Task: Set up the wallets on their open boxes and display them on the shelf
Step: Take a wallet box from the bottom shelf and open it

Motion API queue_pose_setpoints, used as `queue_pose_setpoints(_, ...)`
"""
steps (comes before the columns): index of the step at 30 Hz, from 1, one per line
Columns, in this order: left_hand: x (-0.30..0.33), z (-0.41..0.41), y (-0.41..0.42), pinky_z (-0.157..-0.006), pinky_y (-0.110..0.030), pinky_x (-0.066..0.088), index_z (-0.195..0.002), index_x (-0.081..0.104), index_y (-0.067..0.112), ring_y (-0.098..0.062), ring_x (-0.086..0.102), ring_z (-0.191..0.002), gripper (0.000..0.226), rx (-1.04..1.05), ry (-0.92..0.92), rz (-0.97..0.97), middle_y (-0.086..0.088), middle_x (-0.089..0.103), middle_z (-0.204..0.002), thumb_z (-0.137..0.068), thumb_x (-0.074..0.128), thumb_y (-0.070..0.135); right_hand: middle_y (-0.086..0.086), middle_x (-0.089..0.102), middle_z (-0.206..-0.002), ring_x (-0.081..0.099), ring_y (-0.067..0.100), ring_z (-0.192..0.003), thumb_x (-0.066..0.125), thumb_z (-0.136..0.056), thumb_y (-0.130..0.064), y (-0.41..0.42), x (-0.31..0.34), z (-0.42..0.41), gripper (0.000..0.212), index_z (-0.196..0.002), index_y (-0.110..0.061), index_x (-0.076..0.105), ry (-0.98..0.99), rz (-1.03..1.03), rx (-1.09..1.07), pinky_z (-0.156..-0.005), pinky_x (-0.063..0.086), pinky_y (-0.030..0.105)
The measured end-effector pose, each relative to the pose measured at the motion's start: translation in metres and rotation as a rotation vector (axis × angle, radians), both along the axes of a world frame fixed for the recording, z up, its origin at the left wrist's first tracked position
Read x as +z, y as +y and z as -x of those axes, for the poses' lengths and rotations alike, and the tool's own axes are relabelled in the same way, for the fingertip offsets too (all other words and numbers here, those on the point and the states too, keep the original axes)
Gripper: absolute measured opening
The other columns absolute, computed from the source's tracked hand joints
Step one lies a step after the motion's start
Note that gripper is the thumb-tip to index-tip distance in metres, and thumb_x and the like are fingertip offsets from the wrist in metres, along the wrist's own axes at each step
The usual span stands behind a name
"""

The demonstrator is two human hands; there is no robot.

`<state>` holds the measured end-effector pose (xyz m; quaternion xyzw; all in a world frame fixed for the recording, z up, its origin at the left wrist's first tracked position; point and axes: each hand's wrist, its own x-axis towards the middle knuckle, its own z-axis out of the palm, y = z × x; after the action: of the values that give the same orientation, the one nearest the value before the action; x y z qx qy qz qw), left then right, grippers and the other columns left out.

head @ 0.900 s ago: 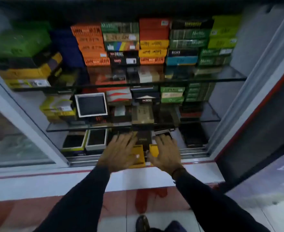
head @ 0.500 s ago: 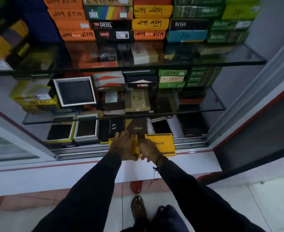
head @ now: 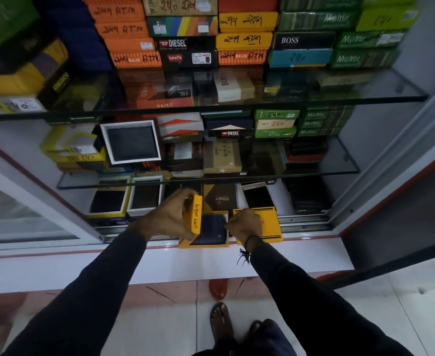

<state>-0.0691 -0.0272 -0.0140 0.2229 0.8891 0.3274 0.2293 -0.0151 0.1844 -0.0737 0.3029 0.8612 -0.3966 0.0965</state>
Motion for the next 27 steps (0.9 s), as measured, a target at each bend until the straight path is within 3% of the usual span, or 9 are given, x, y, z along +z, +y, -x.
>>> queue_pose_setpoints(5,-0.005,-0.004,-0.051,-0.080,-0.041,0.063,-0.131,0.045,0.041,-0.029,0.064,-0.109,0.101,0.208,-0.229,-0.210,-0.009,0.058,-0.117,-0.054,0.091,-0.004,0.007,0.076,-0.084,0.071,0.026,-0.079,0.072,-0.074,-0.029,0.007,0.008,-0.004,0.021,-0.083,-0.009,0.074,0.040,0.009,-0.090,-0.064,0.056,0.031)
queue_pose_setpoints(8,-0.003,-0.011,-0.062,-0.068,-0.027,0.062,-0.130,0.043,0.041,-0.023,0.065,-0.102,0.098,0.214,-0.234,-0.175,-0.007,0.058,-0.112,-0.063,0.085,-0.016,0.007,0.075,-0.080,0.072,0.026,-0.078,0.072,-0.075,-0.026,0.009,0.013,-0.003,0.018,-0.079,-0.009,0.073,0.075,0.039,-0.081,-0.062,0.056,0.031)
queue_pose_setpoints(11,-0.001,-0.011,-0.072,-0.061,-0.019,0.056,-0.132,0.040,0.035,-0.016,0.062,-0.096,0.097,0.228,-0.214,-0.079,0.002,0.057,-0.106,-0.061,0.088,-0.012,0.005,0.076,-0.081,0.073,0.024,-0.080,0.075,-0.075,-0.029,0.004,0.016,-0.004,0.019,-0.079,-0.010,0.072,0.107,0.055,-0.051,-0.071,0.062,0.037)
queue_pose_setpoints(15,-0.007,-0.016,-0.089,-0.075,-0.023,0.051,-0.121,0.041,0.045,-0.014,0.057,-0.108,0.097,0.220,-0.167,0.083,0.018,0.053,-0.109,-0.054,0.095,0.001,0.004,0.075,-0.088,0.072,0.023,-0.084,0.075,-0.077,-0.029,-0.007,0.020,-0.003,0.019,-0.085,-0.013,0.070,0.137,0.039,-0.016,-0.076,0.063,0.040)
queue_pose_setpoints(17,-0.013,-0.022,-0.086,-0.081,-0.020,0.050,-0.120,0.043,0.040,-0.010,0.057,-0.113,0.092,0.211,-0.184,0.090,0.024,0.053,-0.112,-0.055,0.094,0.001,0.006,0.074,-0.090,0.071,0.023,-0.086,0.072,-0.081,-0.028,-0.012,0.019,-0.002,0.018,-0.088,-0.012,0.070,0.144,-0.008,0.027,-0.077,0.062,0.038)
queue_pose_setpoints(20,-0.024,-0.028,-0.070,-0.088,-0.029,0.055,-0.129,0.041,0.033,-0.016,0.062,-0.115,0.100,0.225,-0.243,0.107,0.015,0.061,-0.114,-0.051,0.097,0.006,0.009,0.075,-0.092,0.071,0.026,-0.087,0.068,-0.084,-0.027,-0.014,0.018,0.000,0.013,-0.084,-0.014,0.067,0.132,-0.032,0.053,-0.079,0.062,0.040)
queue_pose_setpoints(23,-0.068,-0.017,-0.059,-0.096,-0.051,0.056,-0.127,0.049,0.041,-0.020,0.066,-0.119,0.111,0.217,-0.234,0.102,0.007,0.070,-0.127,-0.030,0.101,0.033,0.009,0.074,-0.092,0.071,0.028,-0.090,0.070,-0.080,-0.025,-0.012,0.016,0.001,0.010,-0.081,-0.015,0.066,0.102,0.000,0.063,-0.079,0.061,0.041)
queue_pose_setpoints(25,-0.102,-0.008,-0.047,-0.096,-0.051,0.057,-0.123,0.051,0.043,-0.020,0.068,-0.115,0.111,0.200,-0.206,0.145,0.007,0.072,-0.125,-0.022,0.098,0.045,0.008,0.074,-0.096,0.070,0.026,-0.093,0.071,-0.080,-0.029,-0.010,0.014,0.001,0.021,-0.091,-0.011,0.070,0.063,-0.017,0.104,-0.080,0.060,0.038)
queue_pose_setpoints(27,-0.087,-0.022,-0.025,-0.096,-0.049,0.055,-0.128,0.050,0.037,-0.023,0.069,-0.114,0.112,0.159,-0.097,0.214,0.004,0.072,-0.126,-0.025,0.093,0.051,0.007,0.075,-0.101,0.070,0.025,-0.096,0.074,-0.080,-0.030,-0.005,0.011,-0.001,0.028,-0.098,-0.009,0.071,0.007,-0.079,0.187,-0.082,0.059,0.034)
